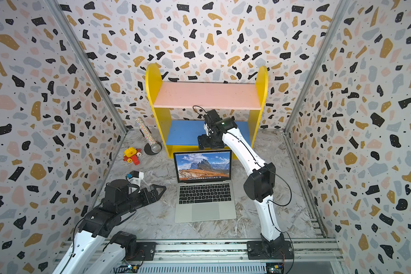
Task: Close the laptop lid and set it aside
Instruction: Close the lid of the laptop.
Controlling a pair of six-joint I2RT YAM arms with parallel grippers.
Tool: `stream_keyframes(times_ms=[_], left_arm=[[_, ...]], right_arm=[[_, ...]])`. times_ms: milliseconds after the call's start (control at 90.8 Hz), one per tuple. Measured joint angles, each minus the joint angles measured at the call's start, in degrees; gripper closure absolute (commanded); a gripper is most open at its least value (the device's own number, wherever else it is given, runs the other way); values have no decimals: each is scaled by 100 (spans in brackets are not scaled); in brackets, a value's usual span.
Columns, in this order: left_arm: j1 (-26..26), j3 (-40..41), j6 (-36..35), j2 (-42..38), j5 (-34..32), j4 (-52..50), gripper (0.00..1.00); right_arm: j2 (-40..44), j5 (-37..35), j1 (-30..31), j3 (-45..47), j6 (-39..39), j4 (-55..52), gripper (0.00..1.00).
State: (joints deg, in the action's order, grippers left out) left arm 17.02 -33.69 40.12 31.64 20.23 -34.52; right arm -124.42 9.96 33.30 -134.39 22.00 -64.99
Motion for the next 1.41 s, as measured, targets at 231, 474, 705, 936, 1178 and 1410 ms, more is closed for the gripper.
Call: stream_keyframes(times_ms=[231,474,705,936,1178,1410], left_arm=[[1023,490,407,-208,-367,61,0],[2186,721,791,83,-1060,446,0],[2988,844,1029,883,-1611,1088,0],[3032,957,1121,905,-1943,1285,0],[3032,957,1147,767,-2124,1274,0],[3032,957,1158,769,-2188,1272,0]], right_arm=[[-101,240,7,0,2,-4,14],[-101,400,7,-4,2,-20,13],[-101,531,7,-4,2,-92,13],[-101,603,7,-2,0,-120,12],[-46,634,22,116,-2,-94,12],[101,632,63,293,-15,-98,12]])
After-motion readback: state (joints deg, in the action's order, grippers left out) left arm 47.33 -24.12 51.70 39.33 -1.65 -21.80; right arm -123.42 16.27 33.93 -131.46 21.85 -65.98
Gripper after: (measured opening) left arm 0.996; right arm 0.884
